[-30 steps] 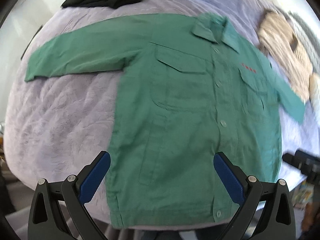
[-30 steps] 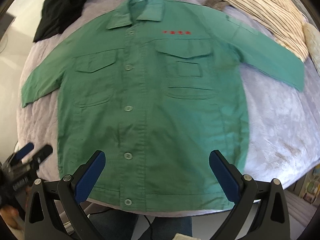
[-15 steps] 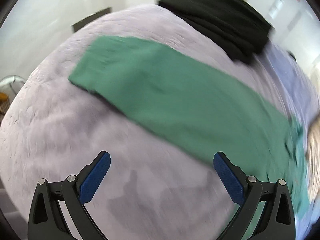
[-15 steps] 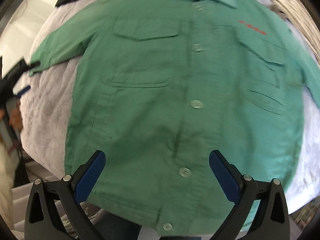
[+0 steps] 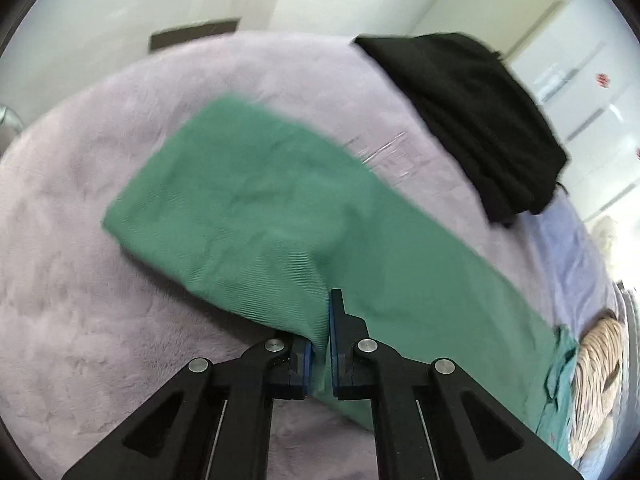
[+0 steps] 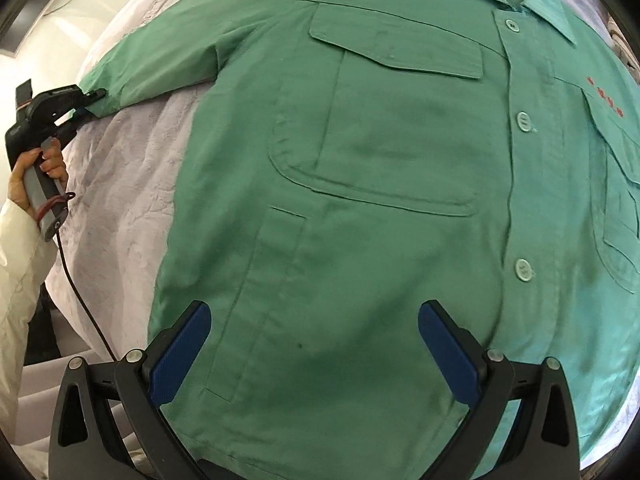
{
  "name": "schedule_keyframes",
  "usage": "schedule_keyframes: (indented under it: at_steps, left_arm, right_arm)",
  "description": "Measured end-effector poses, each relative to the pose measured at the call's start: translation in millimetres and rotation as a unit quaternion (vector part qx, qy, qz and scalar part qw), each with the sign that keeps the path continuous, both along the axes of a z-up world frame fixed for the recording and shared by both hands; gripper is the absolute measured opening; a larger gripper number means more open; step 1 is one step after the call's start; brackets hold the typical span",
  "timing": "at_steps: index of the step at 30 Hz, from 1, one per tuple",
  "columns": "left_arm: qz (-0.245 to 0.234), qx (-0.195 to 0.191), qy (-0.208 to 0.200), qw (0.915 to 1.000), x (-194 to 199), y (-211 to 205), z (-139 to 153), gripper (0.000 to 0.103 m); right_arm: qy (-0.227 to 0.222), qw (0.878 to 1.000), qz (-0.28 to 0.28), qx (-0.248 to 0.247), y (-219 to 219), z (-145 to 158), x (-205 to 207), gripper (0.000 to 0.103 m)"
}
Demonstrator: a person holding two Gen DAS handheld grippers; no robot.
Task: Fold large clothes
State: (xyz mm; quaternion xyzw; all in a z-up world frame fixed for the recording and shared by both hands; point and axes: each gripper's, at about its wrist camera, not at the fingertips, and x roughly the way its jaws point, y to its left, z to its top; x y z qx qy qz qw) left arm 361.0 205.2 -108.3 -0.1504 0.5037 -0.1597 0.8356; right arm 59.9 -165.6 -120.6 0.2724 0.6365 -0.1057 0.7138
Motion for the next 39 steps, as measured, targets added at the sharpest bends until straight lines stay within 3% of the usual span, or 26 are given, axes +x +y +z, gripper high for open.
schedule_keyframes:
  at_steps: [4, 8, 10, 14, 16, 19, 22, 26, 28, 29, 30, 32, 36, 38, 39]
  left_arm:
    - [-0.048, -0.019, -0.061, 0.9968, -11, -27, 47, 0.003]
    - [-0.133, -0.034, -0.122, 0.9829, -41, -86, 105, 0.003]
    - [-0.18, -0.048, -0.144, 0.9718, -61, -124, 128, 0.003]
    - [-0.293, -0.064, -0.174, 0.938, -120, -226, 157, 0.003]
    - [-0.339, -0.065, -0.173, 0.9224, -154, -271, 155, 0.003]
    - [-0.402, -0.039, -0.147, 0.9031, -204, -342, 124, 0.003]
    - [-0.441, 0.063, -0.138, 0.8845, -256, -398, 70, 0.003]
    - [-0.473, 0.156, -0.116, 0.8592, -292, -417, 13, 0.003]
    - [-0.48, 0.179, -0.118, 0.8508, -308, -406, 2, 0.004]
    - [-0.481, 0.184, -0.122, 0.8483, -313, -405, 0, 0.014]
    - [-0.486, 0.191, -0.124, 0.8437, -317, -403, 2, 0.051]
    - [-0.489, 0.18, -0.141, 0.8419, -320, -394, 10, 0.084]
    - [-0.496, 0.184, -0.183, 0.8288, -334, -361, 30, 0.084]
    - [-0.475, 0.195, -0.198, 0.8349, -325, -343, 38, 0.084]
    - [-0.456, 0.199, -0.202, 0.8432, -317, -328, 42, 0.084]
  right_arm:
    - [-0.024, 1.0, -0.016, 0.003, -1, 8, -3, 0.103]
    - [-0.053, 0.998, -0.042, 0.0, -12, 18, -15, 0.103]
    - [-0.066, 0.996, -0.059, 0.001, -23, 23, -25, 0.103]
    - [-0.087, 0.991, -0.098, -0.005, -56, 35, -55, 0.103]
    - [-0.094, 0.989, -0.117, -0.01, -71, 37, -71, 0.103]
    - [-0.102, 0.982, -0.157, -0.021, -101, 43, -106, 0.103]
    - [-0.096, 0.975, -0.199, -0.028, -122, 36, -138, 0.103]
    - [-0.073, 0.967, -0.244, -0.024, -156, 23, -181, 0.103]
    - [-0.066, 0.964, -0.258, -0.023, -164, 19, -193, 0.103]
    - [-0.064, 0.963, -0.262, -0.025, -167, 18, -196, 0.103]
    - [-0.063, 0.962, -0.265, -0.031, -171, 18, -198, 0.103]
    - [-0.064, 0.96, -0.27, -0.043, -178, 22, -201, 0.103]
    - [-0.08, 0.957, -0.269, -0.067, -198, 34, -192, 0.103]
    - [-0.093, 0.959, -0.256, -0.08, -202, 44, -174, 0.103]
    - [-0.102, 0.961, -0.243, -0.086, -203, 50, -163, 0.103]
